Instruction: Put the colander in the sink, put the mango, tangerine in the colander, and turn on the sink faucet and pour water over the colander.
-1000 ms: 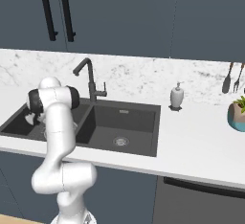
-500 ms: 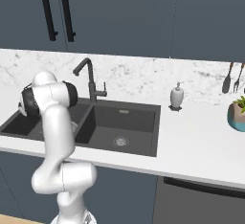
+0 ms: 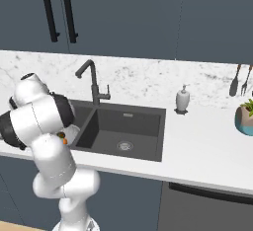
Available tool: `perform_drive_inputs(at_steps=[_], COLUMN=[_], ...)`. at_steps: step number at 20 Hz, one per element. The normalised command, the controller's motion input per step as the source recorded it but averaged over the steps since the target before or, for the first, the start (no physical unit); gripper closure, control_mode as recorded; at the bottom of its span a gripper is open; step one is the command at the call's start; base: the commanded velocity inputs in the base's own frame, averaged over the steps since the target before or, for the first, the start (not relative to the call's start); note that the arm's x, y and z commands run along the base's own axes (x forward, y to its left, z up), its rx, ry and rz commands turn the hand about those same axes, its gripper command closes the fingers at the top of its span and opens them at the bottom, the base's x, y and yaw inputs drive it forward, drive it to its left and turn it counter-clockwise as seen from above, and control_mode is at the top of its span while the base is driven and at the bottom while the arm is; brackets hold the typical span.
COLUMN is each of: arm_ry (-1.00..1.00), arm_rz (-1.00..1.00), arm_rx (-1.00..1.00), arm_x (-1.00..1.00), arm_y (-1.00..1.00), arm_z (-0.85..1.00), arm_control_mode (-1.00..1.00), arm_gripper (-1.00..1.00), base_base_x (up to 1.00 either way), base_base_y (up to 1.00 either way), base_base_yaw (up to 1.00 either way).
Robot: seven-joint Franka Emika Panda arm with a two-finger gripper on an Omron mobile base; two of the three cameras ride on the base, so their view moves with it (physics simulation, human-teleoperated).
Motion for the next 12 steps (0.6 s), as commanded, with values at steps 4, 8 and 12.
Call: perform_drive_inputs(at_steps=[4, 8, 12], arm_ry=[-0.05, -0.02, -0.01], arm_rz=[0.01, 0.03, 0.07], arm_rx=[0.12, 0.07, 0.08], arm_x=[-0.69, -0.61, -0.68], arm_y=[-0.71, -0.78, -0.82], arm_z=[0.94, 0.89, 0.77], arm_control_mode=[-1.0, -1.0, -1.0], arm_gripper=[-1.0, -1.0, -1.0], base_base_x=[0.0, 0.0, 0.0], base_base_y=[0.0, 0.0, 0.0], base_base_yaw=[0.0, 0.0, 0.0])
